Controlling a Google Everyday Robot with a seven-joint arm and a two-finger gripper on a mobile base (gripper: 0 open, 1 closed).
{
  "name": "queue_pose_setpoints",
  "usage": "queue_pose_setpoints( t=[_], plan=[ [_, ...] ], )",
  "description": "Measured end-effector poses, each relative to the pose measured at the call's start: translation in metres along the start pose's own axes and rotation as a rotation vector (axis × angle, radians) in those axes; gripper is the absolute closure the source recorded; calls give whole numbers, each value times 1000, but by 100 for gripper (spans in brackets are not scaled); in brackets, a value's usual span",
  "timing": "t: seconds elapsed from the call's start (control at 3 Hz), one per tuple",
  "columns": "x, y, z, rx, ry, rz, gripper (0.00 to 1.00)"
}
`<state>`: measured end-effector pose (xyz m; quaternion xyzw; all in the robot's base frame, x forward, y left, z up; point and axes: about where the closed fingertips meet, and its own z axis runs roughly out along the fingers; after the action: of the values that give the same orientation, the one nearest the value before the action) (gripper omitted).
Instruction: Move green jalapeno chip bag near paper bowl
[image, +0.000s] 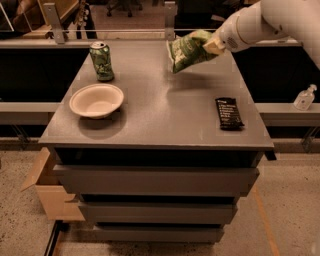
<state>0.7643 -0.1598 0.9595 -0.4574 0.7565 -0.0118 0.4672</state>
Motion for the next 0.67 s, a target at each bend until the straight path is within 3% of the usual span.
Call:
queue_pose_setpoints(
  t=[0.33,0.67],
  plan=[
    [-40,9,-26,14,-121,-66,100],
    [-40,9,-26,14,-121,-66,100]
  ],
)
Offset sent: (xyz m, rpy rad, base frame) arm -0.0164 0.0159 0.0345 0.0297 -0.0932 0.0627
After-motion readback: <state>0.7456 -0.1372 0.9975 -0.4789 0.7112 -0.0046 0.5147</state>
